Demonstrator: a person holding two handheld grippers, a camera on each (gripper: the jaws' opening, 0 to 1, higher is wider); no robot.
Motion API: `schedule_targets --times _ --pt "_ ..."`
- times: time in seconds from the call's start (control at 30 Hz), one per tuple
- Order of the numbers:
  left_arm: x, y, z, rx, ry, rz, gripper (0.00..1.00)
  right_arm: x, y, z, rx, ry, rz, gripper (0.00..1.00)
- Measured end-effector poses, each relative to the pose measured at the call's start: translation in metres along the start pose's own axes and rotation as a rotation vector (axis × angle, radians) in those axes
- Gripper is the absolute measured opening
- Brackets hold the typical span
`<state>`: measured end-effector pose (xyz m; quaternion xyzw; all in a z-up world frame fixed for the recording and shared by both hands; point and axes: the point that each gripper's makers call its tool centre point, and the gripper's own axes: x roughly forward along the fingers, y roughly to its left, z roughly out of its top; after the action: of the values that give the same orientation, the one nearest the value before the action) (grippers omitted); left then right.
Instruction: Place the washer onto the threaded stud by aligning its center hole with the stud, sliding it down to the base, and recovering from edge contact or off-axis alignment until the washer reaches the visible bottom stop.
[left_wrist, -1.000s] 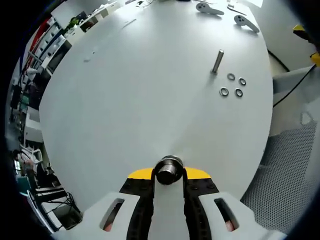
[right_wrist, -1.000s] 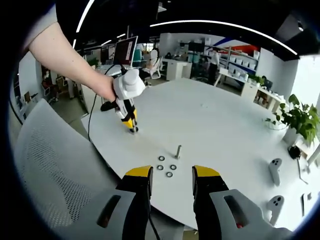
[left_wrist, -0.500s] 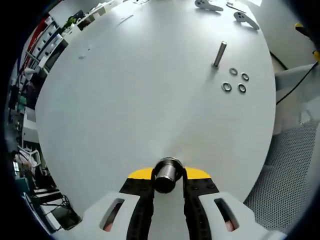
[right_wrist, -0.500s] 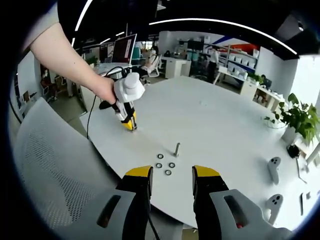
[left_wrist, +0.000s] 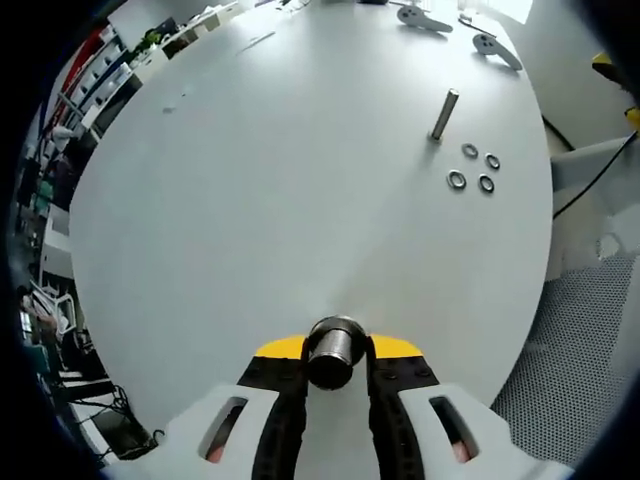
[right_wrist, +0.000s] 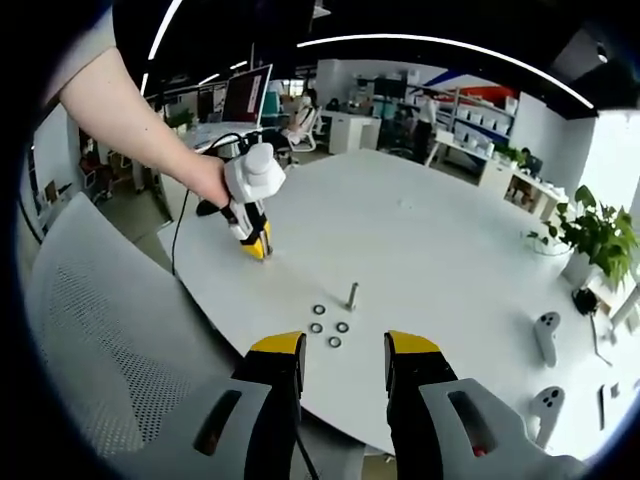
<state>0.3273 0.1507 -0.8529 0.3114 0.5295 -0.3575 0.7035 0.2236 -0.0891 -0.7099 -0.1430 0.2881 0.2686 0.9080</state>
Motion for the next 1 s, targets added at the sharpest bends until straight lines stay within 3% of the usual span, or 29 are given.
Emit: schedule_targets --times 0.13,0.37,0.63,1.0 --pt "0.002 -0.001 -0.004 0.008 0.013 -0.002 0.22 0.0 -0.001 0.001 0.007 -0.006 -0.001 0.34" --pt "-0.003 -0.002 -0.004 -0.031 -0.027 -0.001 0.24 0.0 0.0 0.0 0.005 -0.001 0.0 0.34" --pt "-0.022 -0.004 0.004 -0.081 -0.114 0.026 0.27 0.0 0.003 0.002 0.014 -0.011 0.018 0.34" --pt "-0.058 -0.014 -0.005 -0.203 -0.225 0.078 0.26 0.0 0.011 0.006 0.006 -0.031 0.053 0.34"
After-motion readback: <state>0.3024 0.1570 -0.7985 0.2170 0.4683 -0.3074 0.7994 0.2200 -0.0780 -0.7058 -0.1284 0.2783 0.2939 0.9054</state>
